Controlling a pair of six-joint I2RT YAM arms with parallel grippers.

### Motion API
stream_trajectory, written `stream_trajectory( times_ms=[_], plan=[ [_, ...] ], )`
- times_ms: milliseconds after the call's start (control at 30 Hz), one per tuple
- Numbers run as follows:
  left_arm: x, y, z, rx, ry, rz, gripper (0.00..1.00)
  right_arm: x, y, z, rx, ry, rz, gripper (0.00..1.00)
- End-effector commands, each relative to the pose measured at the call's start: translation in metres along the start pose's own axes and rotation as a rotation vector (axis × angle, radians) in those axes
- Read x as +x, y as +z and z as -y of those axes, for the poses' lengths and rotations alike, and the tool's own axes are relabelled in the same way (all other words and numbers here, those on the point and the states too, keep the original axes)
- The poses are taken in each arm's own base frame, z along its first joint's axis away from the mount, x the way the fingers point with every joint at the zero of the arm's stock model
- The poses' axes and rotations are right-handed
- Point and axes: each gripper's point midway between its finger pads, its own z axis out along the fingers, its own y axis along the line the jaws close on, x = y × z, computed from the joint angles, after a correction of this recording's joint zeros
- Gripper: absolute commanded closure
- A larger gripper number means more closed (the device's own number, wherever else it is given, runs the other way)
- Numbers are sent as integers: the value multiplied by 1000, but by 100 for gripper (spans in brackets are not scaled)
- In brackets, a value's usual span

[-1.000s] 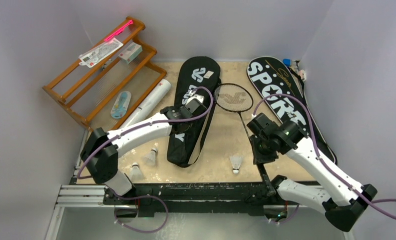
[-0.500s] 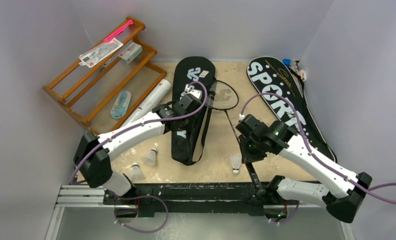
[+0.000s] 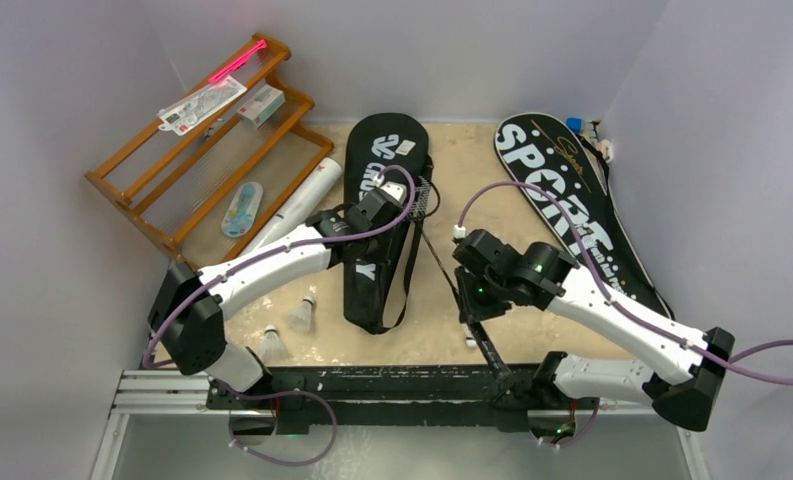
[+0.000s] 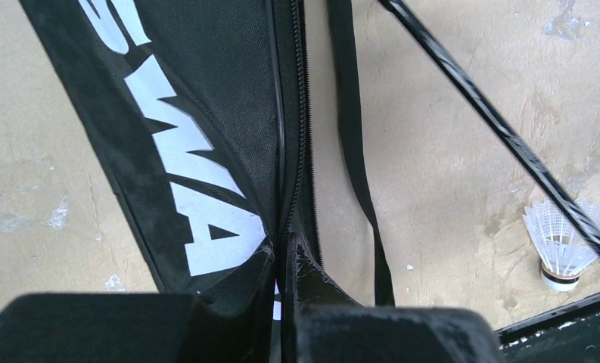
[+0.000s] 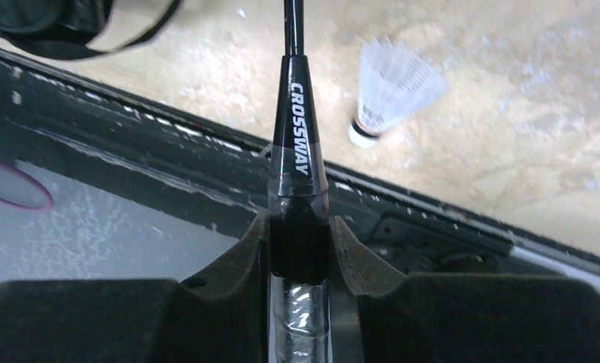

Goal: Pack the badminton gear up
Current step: Place the racket in the racket bag.

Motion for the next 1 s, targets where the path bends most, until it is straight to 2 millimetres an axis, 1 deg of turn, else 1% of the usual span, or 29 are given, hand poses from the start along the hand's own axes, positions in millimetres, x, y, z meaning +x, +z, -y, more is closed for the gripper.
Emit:
stream_trajectory(
  times_ms=[0, 33, 100, 200, 267, 367, 467, 500, 533, 633, 767, 867, 900, 967],
  plan=[
    [-14, -3, 11, 73, -6, 61, 100, -51, 13, -46, -145, -32, 171, 100],
    [-12, -4, 12, 79, -6, 57, 100, -62, 16, -54, -166, -24, 204, 100],
    [-6, -4, 12, 90, -7, 47, 100, -76, 22, -64, -176, -5, 230, 100],
    [3, -4, 15, 122, -4, 32, 100, -96, 36, -71, -158, 48, 275, 100],
    [10, -3, 17, 145, 1, 22, 100, -102, 49, -78, -160, 78, 276, 100],
    [22, 1, 18, 165, 10, 0, 100, -121, 70, -86, -148, 123, 318, 100],
    [33, 5, 17, 175, 20, -22, 100, -139, 98, -94, -141, 173, 360, 100],
    [35, 6, 16, 174, 21, -28, 100, -145, 103, -97, -144, 196, 379, 100],
    [38, 6, 15, 173, 23, -31, 100, -149, 115, -100, -138, 203, 384, 100],
    [44, 7, 14, 174, 30, -39, 100, -165, 134, -108, -136, 233, 403, 100],
    [53, 6, 12, 183, 30, -56, 100, -185, 159, -109, -115, 270, 439, 100],
    [57, 4, 14, 201, 19, -60, 100, -198, 172, -106, -157, 332, 469, 100],
    [59, 4, 15, 208, 15, -63, 100, -209, 171, -111, -216, 351, 502, 100],
    [62, 3, 16, 220, 9, -67, 100, -217, 171, -111, -300, 374, 525, 100]
  ],
)
